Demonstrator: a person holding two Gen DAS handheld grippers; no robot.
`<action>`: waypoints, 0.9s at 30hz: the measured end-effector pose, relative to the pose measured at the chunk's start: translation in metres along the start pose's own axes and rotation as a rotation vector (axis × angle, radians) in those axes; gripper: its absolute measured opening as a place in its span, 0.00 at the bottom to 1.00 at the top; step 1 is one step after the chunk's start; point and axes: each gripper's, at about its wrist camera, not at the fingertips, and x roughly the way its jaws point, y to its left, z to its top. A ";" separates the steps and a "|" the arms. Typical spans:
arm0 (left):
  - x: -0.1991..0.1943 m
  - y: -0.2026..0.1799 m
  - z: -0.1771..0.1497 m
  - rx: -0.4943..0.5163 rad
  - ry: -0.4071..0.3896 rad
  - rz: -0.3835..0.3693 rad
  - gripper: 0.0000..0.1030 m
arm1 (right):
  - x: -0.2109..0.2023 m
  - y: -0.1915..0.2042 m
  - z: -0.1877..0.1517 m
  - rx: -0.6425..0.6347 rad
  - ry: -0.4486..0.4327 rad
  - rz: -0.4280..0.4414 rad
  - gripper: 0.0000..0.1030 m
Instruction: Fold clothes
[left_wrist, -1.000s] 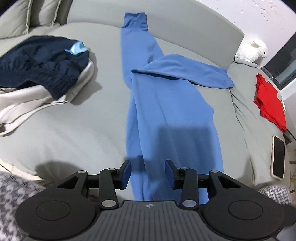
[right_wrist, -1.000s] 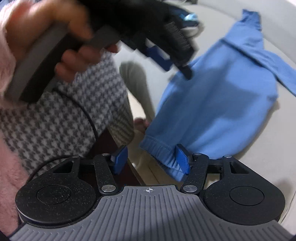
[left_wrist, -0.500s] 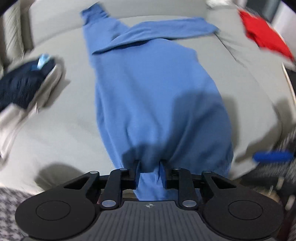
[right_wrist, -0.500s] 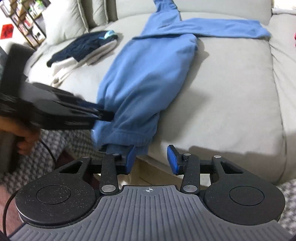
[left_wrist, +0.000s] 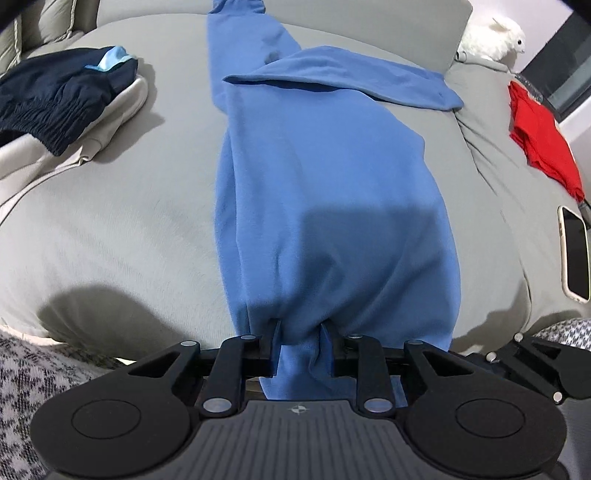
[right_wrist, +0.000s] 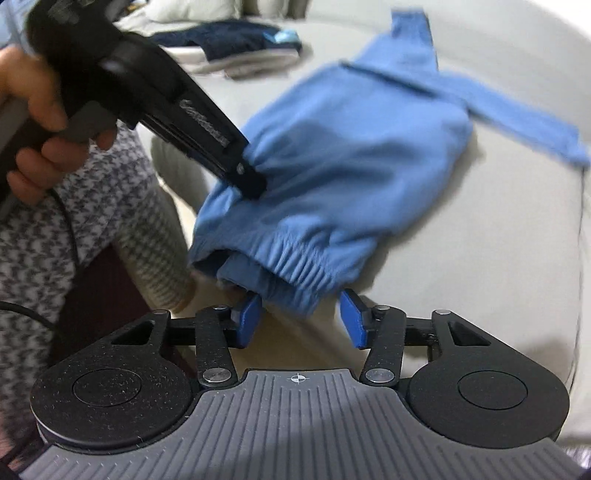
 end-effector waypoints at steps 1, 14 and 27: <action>-0.002 -0.001 0.000 0.010 -0.007 0.003 0.25 | -0.005 0.003 0.001 -0.009 -0.003 -0.026 0.11; -0.032 -0.013 -0.005 0.107 -0.102 -0.085 0.23 | -0.048 -0.048 0.006 0.348 0.017 0.034 0.53; -0.005 0.000 0.002 0.036 -0.074 0.072 0.29 | 0.011 -0.054 0.003 0.398 -0.038 0.171 0.37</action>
